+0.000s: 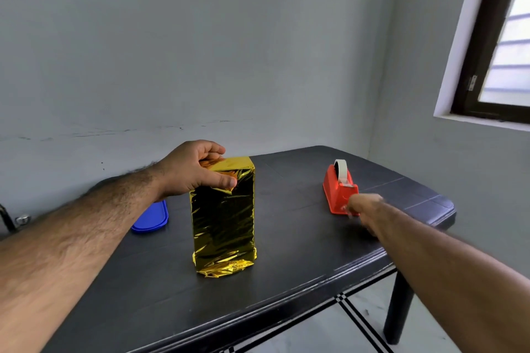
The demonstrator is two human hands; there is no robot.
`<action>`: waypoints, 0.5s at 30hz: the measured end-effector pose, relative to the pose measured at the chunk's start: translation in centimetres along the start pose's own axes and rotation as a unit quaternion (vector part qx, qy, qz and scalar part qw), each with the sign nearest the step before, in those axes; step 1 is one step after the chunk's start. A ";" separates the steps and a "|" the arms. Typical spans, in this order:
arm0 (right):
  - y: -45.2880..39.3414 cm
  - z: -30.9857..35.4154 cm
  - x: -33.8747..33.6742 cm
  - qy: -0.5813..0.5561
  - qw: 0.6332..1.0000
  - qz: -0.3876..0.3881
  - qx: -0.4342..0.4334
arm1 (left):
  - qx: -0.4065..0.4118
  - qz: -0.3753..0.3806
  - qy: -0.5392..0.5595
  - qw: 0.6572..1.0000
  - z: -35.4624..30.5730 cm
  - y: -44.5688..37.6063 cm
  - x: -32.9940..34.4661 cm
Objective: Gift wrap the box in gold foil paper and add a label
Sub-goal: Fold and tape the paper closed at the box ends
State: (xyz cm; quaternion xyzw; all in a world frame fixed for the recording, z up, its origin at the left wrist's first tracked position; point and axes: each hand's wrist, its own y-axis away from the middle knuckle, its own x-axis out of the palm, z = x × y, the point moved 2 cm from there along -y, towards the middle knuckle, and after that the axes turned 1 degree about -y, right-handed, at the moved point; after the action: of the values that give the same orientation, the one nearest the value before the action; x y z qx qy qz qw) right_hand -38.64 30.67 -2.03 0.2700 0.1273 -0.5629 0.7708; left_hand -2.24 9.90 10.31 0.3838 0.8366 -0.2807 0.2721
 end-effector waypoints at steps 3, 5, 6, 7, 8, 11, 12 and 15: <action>0.7 2.1 0.3 -0.169 0.982 0.076 -0.024 | -0.008 0.003 -0.001 1.000 0.3 -0.1 0.1; 2.3 4.2 0.2 -0.184 0.958 0.207 -0.074 | -0.015 0.007 -0.001 1.000 0.3 0.0 0.4; 3.4 5.6 0.2 -0.180 0.939 0.270 -0.115 | -0.017 0.010 -0.001 1.000 0.2 0.1 0.4; 4.9 6.6 0.0 -0.174 0.919 0.320 -0.152 | -0.020 0.014 0.002 1.000 0.2 0.1 0.7; 6.6 8.2 -0.1 -0.164 0.897 0.361 -0.195 | -0.023 0.014 0.007 1.000 0.2 0.1 0.5; 11.1 12.1 0.4 -0.115 0.845 0.426 -0.303 | -0.032 0.016 0.012 0.999 0.1 0.2 0.5; 12.3 13.0 0.6 -0.092 0.827 0.446 -0.328 | -0.035 0.021 0.014 0.999 0.0 0.1 0.8; 15.9 15.8 2.4 -0.005 0.778 0.495 -0.386 | -0.047 0.016 0.005 0.999 0.0 0.2 0.6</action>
State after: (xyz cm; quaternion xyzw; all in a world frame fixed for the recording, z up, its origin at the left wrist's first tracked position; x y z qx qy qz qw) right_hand -24.68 23.35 14.10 -0.0268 0.1786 -0.0086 0.9835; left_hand -2.45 10.32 9.83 0.3858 0.8436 -0.2350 0.2902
